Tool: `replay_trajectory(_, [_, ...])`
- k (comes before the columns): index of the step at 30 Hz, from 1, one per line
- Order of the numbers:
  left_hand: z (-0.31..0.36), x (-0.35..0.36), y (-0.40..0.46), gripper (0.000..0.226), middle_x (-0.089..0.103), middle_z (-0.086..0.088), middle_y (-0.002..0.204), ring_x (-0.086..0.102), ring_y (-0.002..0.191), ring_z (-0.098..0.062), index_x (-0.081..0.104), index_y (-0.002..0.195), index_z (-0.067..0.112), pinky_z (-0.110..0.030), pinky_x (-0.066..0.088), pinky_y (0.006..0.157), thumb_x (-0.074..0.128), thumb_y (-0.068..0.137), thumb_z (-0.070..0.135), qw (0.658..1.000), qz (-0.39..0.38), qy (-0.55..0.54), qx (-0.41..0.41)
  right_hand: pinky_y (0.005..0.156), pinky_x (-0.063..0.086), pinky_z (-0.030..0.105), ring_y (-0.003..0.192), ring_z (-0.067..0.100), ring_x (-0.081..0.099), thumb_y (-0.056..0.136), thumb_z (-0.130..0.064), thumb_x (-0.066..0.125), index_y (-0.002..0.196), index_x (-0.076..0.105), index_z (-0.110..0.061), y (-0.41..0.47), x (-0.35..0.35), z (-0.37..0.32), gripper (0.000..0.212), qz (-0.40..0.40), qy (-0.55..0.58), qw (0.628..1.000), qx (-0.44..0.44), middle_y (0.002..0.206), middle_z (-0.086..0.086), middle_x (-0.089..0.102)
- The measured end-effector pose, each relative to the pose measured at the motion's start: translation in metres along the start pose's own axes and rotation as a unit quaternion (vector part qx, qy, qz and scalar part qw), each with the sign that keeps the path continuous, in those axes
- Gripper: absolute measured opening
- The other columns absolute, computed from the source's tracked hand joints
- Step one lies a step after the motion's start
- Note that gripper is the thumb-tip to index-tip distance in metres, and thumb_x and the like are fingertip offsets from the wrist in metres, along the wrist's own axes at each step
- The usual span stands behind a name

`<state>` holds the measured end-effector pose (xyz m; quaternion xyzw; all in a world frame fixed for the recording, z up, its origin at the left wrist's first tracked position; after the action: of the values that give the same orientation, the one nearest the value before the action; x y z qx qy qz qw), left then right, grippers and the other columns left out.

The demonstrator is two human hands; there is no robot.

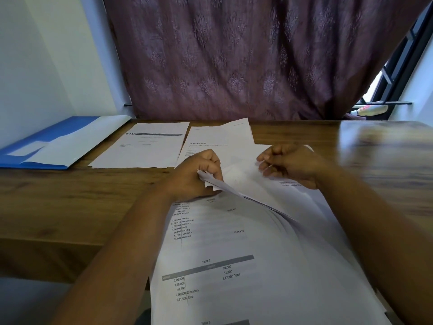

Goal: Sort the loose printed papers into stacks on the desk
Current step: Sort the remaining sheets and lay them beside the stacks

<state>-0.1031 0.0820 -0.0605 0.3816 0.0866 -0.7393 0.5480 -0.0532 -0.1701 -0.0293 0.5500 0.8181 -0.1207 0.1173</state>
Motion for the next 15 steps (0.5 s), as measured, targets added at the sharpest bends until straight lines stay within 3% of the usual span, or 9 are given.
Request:
replay_trajectory(3, [0.0,-0.001,0.0,0.023,0.066,0.004,0.104,0.064,0.098,-0.024,0.075,0.078,0.031,-0.051,0.056,0.082,0.084,0.067,0.013,1.0,-0.004,0.003,0.009,0.075,0.06,0.026,0.088,0.023,0.072,0.084,-0.005,0.071,0.098,0.073,-0.002,0.001,0.007,0.009,0.014,-0.041,-0.024,0.998,0.048,0.097,0.015,0.074])
replay_trajectory(8, [0.003,-0.002,-0.002,0.013,0.074,-0.001,0.086,0.07,0.079,-0.02,0.077,0.085,0.012,-0.05,0.058,0.076,0.08,0.077,0.002,0.999,-0.025,0.035,-0.017,0.068,0.057,0.022,0.084,0.02,0.071,0.069,-0.009,0.084,0.097,0.075,-0.006,-0.002,0.013,0.003,0.029,-0.06,-0.089,0.993,0.039,0.089,0.009,0.074])
replay_trajectory(10, [0.006,-0.003,-0.003,0.013,0.071,0.002,0.081,0.066,0.074,-0.015,0.074,0.081,0.013,-0.047,0.058,0.071,0.08,0.076,0.003,0.999,-0.017,0.036,-0.023,0.069,0.057,0.021,0.083,0.019,0.069,0.07,-0.012,0.085,0.096,0.075,-0.01,-0.003,0.014,0.003,0.029,-0.073,-0.139,0.987,0.042,0.087,0.003,0.072])
replay_trajectory(12, [0.009,-0.003,-0.005,0.026,0.067,0.008,0.079,0.062,0.073,-0.008,0.067,0.086,0.026,-0.04,0.054,0.068,0.081,0.075,0.006,0.999,0.006,0.024,-0.033,0.07,0.054,0.02,0.081,0.017,0.067,0.073,-0.015,0.083,0.091,0.075,-0.015,-0.006,0.014,0.001,0.02,-0.091,-0.185,0.978,0.02,0.081,-0.004,0.07])
replay_trajectory(15, [0.013,-0.003,-0.006,0.061,0.065,0.011,0.094,0.063,0.091,-0.01,0.051,0.114,0.042,-0.026,0.057,0.079,0.085,0.072,0.013,0.998,0.039,0.005,-0.058,0.064,0.049,0.02,0.07,0.015,0.063,0.078,-0.007,0.076,0.085,0.075,-0.012,-0.012,0.013,-0.004,0.009,-0.147,-0.133,0.978,-0.065,0.075,-0.002,0.072])
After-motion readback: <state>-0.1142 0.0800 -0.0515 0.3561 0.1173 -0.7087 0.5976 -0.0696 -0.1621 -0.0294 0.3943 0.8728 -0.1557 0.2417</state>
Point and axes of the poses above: each hand's wrist, its own y-axis towards the middle knuckle, its own x-axis out of the palm, z = x × y, the point moved 1 cm from there along y, towards the middle knuckle
